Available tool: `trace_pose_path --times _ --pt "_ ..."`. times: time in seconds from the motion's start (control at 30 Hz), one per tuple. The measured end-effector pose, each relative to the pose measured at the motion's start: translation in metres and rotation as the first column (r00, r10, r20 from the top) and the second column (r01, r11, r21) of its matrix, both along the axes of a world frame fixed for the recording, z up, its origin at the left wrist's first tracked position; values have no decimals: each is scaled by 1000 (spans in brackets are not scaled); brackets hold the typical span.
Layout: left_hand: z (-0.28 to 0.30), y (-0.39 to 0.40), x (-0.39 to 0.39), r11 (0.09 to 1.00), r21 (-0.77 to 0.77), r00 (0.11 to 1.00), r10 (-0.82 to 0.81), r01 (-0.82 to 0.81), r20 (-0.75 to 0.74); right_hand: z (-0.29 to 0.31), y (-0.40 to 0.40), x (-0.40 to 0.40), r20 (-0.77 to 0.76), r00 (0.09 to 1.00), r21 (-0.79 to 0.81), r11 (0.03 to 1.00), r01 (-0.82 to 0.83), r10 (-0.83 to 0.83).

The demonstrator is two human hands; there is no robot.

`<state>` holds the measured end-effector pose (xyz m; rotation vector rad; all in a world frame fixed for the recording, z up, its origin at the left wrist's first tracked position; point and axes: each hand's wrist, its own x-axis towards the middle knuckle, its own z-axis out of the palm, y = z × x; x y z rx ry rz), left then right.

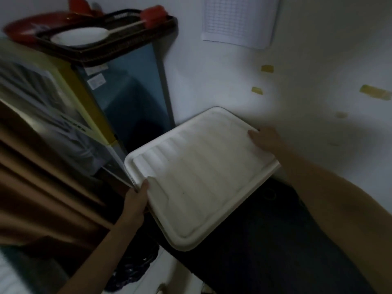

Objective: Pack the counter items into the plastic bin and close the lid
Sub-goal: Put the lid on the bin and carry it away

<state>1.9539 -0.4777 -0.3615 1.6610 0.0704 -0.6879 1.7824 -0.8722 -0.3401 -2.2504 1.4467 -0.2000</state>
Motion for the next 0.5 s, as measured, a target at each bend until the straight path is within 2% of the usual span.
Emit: trace_pose_path --times 0.13,0.33,0.5 --pt "4 -1 2 998 31 998 56 -55 -13 5 -1 1 -6 1000 -25 999 22 -23" --pt "5 26 7 998 46 999 38 -39 5 9 15 -10 -31 999 19 1000 -16 17" --pt "17 67 12 997 44 998 57 -58 37 13 51 -9 52 998 112 993 -26 20"
